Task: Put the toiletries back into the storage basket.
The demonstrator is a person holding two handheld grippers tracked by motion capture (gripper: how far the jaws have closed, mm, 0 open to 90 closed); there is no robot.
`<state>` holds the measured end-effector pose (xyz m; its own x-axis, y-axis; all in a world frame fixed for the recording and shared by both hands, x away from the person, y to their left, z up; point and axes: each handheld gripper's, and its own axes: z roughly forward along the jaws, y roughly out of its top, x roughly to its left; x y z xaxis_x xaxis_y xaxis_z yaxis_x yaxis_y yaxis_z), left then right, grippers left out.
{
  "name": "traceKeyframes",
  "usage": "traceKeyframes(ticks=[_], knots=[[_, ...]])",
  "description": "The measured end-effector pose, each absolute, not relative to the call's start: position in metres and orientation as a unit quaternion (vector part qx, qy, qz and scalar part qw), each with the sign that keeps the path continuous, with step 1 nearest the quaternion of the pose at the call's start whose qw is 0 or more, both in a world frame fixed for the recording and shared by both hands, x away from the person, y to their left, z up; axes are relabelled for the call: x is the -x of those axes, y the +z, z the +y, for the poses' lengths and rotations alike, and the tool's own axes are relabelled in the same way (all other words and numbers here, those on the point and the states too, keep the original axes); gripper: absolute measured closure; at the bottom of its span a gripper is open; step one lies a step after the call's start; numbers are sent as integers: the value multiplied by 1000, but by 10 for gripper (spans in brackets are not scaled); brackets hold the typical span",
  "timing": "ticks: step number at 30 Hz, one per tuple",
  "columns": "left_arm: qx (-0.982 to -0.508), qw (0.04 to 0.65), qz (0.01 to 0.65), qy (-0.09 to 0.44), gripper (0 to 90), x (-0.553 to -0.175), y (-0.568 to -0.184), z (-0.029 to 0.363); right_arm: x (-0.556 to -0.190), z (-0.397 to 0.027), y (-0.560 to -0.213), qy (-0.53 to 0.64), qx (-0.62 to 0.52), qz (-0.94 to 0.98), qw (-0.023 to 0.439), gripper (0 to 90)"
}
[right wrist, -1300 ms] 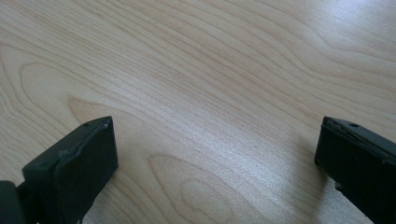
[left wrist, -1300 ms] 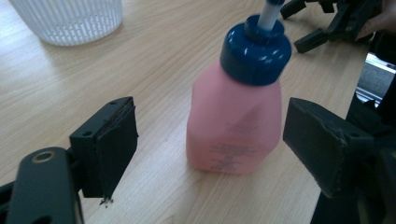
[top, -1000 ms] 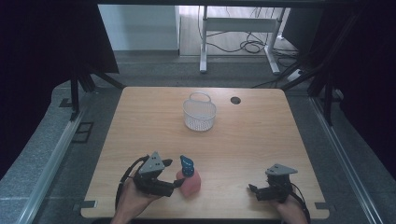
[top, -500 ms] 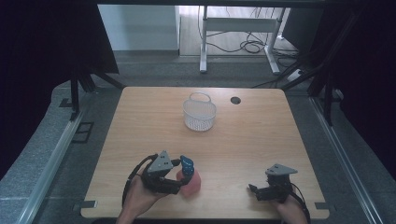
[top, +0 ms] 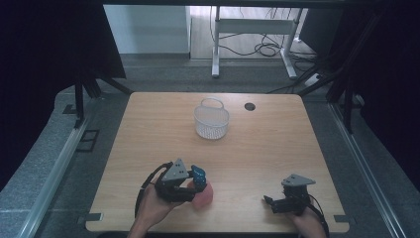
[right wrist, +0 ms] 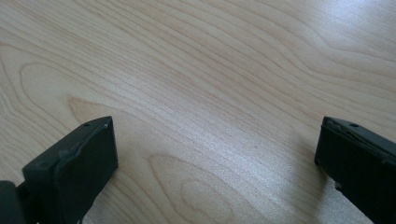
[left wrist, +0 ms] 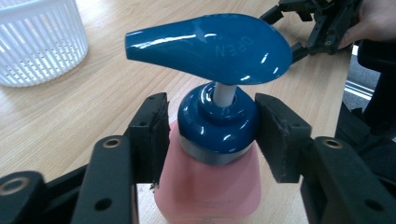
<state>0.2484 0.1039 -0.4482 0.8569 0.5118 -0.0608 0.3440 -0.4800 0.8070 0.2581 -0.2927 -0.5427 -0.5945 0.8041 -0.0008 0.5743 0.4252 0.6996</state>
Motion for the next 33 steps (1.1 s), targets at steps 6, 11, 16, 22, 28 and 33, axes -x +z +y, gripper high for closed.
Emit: traceKeyframes(ticks=[6, 11, 16, 22, 28, 33], knots=[[-857, 442, 248, 97, 522, -248, -447, 100, -258, -293, -543, 337, -417, 827, 170, 0], [-856, 435, 256, 107, 524, -250, -446, 99, -258, -293, -543, 337, -417, 827, 170, 0], [-855, 432, 264, 113, 525, -253, -444, 101, -258, -293, -543, 337, -417, 827, 170, 0], [-852, 433, 269, 116, 525, -256, -440, 102, -258, -293, -543, 337, -417, 827, 170, 0], [-851, 431, 271, 125, 525, -261, -433, 101, -258, -293, -543, 337, -417, 827, 170, 0], [-852, 429, 272, 130, 525, -264, -429, 99, -258, -293, -543, 337, -418, 826, 170, 0]])
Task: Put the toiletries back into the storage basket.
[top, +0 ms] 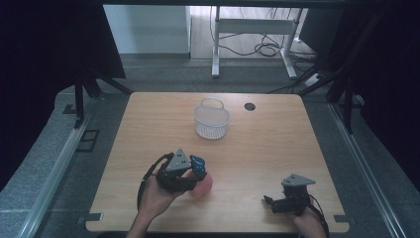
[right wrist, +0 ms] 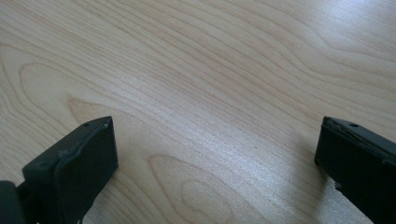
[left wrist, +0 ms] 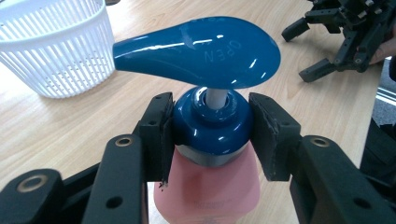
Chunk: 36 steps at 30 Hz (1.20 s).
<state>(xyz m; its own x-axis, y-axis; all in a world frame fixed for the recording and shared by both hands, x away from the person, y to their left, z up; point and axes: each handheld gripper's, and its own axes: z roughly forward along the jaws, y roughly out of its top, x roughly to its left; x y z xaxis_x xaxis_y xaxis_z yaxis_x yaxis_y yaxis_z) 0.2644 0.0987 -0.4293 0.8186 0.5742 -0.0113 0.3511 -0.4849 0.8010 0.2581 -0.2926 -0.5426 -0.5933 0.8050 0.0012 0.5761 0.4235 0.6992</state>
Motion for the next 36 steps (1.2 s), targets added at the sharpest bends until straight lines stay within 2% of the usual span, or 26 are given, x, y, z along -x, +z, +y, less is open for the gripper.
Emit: traceKeyframes(ticks=[36], knots=[[-841, 415, 307, 162, 525, -312, -402, 87, -258, -293, -543, 337, -416, 827, 170, 0]])
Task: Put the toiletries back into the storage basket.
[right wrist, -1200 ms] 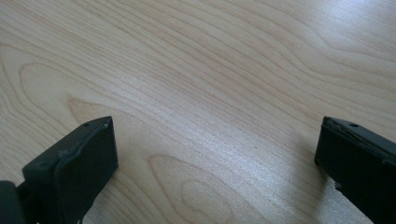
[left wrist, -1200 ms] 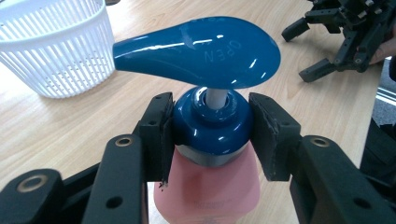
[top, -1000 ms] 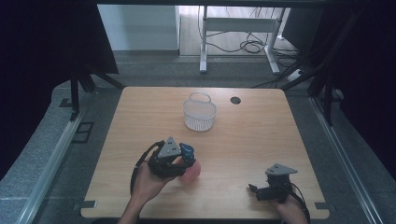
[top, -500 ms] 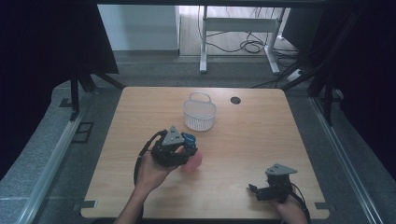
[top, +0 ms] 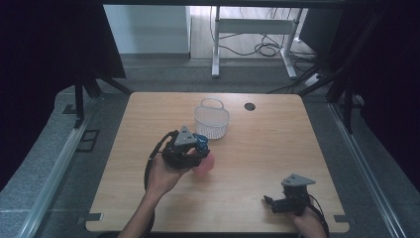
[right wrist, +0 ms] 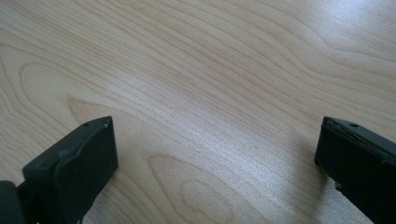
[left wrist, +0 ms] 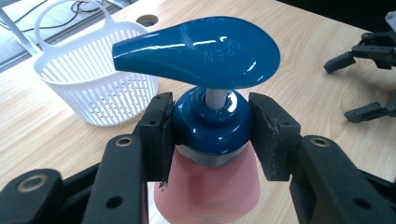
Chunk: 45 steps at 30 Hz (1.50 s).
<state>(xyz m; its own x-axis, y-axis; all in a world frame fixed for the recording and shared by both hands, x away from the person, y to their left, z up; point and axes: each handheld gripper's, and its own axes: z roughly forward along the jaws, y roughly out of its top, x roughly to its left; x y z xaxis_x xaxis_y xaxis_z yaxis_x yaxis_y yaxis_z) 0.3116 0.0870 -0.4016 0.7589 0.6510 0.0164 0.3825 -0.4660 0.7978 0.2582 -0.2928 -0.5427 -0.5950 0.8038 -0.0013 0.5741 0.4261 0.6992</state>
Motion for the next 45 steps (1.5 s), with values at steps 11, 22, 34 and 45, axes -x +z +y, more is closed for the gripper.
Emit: traceKeyframes(ticks=[11, 22, 34, 45], knots=[[-833, 419, 321, 165, 526, -326, -395, 87, -258, -293, -543, 336, -416, 827, 170, 0], [-831, 419, 323, 171, 526, -341, -382, 85, -258, -293, -543, 336, -416, 827, 170, 0], [-826, 423, 326, 180, 526, -359, -362, 78, -258, -293, -543, 336, -417, 827, 170, 0], [-823, 421, 326, 198, 526, -375, -342, 72, -258, -293, -543, 337, -416, 827, 170, 0]])
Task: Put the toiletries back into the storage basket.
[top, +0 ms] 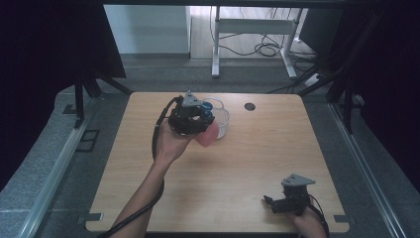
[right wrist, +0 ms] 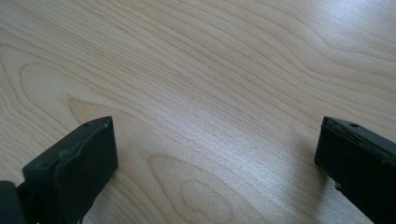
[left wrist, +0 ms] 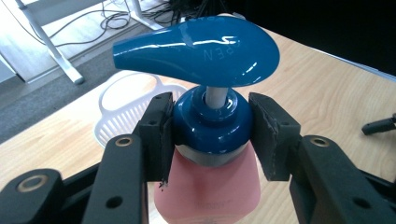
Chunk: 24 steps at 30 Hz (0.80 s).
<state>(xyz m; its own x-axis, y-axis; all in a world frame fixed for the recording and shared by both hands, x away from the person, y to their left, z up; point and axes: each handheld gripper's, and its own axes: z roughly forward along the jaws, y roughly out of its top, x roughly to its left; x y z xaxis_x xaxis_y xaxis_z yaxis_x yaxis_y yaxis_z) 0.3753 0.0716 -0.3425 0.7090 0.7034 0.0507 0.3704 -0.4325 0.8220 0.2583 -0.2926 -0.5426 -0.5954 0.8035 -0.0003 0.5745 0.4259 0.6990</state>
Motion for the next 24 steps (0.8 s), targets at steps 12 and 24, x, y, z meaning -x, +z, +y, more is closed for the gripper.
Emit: traceKeyframes(ticks=[12, 24], knots=[[-818, 418, 334, 211, 526, -395, -331, 65, -259, -292, -543, 338, -416, 827, 170, 0], [-809, 416, 352, 221, 526, -420, -333, 54, -259, -292, -543, 338, -414, 828, 168, 0]])
